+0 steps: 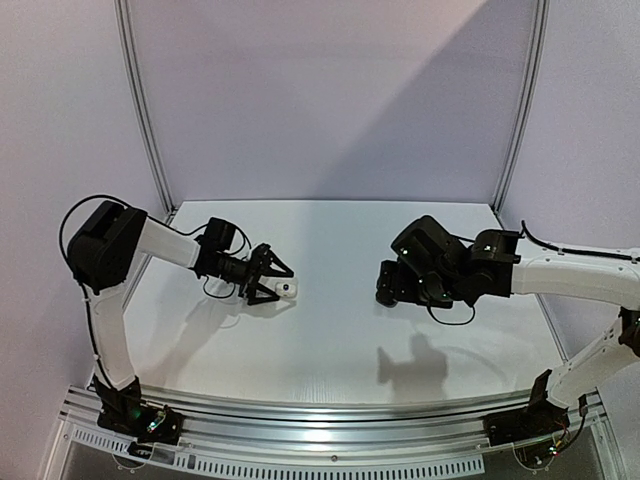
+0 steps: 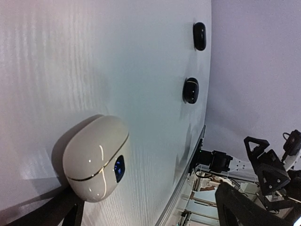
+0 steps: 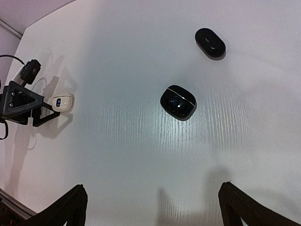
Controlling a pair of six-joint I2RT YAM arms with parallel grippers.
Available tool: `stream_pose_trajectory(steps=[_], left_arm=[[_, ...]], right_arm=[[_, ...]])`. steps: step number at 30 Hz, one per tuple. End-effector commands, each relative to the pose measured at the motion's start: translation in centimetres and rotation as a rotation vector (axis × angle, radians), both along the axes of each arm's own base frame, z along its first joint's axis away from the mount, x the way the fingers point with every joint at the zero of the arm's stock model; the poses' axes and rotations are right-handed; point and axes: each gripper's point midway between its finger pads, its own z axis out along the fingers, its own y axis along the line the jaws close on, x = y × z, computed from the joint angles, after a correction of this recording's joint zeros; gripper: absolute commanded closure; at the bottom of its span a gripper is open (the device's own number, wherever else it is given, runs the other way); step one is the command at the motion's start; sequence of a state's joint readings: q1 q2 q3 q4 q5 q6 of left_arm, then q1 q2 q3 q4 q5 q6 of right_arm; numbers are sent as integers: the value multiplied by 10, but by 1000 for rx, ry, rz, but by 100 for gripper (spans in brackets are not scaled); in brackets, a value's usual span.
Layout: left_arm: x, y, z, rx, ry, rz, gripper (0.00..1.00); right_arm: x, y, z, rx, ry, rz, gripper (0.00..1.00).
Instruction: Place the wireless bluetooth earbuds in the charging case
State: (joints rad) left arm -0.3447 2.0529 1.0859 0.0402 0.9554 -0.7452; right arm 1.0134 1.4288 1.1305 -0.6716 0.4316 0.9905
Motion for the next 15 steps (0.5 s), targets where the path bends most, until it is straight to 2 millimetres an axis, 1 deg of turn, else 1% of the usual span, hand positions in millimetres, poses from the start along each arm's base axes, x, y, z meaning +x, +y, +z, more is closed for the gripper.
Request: stream_pose_trajectory(steps=[1, 4, 6, 7, 9, 11, 12, 13, 15], left_arm=[[-17, 32, -22, 220, 57, 74, 1], [-13, 45, -3, 329, -16, 67, 1], [-13, 52, 9, 375, -73, 64, 1], [-18, 55, 13, 379, -87, 67, 1], [-25, 56, 13, 372, -78, 73, 1], [-33, 61, 13, 391, -30, 70, 1], [-34, 62, 22, 384, -45, 63, 1], [-32, 68, 34, 394, -95, 65, 1], [-22, 86, 64, 432, -255, 99, 1]], right_arm=[[3, -10, -5, -23, 21, -24, 1], [11, -25, -14, 26, 66, -66, 1], [17, -38, -14, 48, 64, -96, 1], [20, -44, -11, 53, 59, -104, 1], [26, -50, -6, 59, 52, -105, 1], [28, -52, -2, 47, 56, -86, 1], [30, -55, -1, 33, 60, -83, 1], [31, -60, 0, 25, 68, -88, 1], [35, -72, 0, 20, 77, -104, 1]])
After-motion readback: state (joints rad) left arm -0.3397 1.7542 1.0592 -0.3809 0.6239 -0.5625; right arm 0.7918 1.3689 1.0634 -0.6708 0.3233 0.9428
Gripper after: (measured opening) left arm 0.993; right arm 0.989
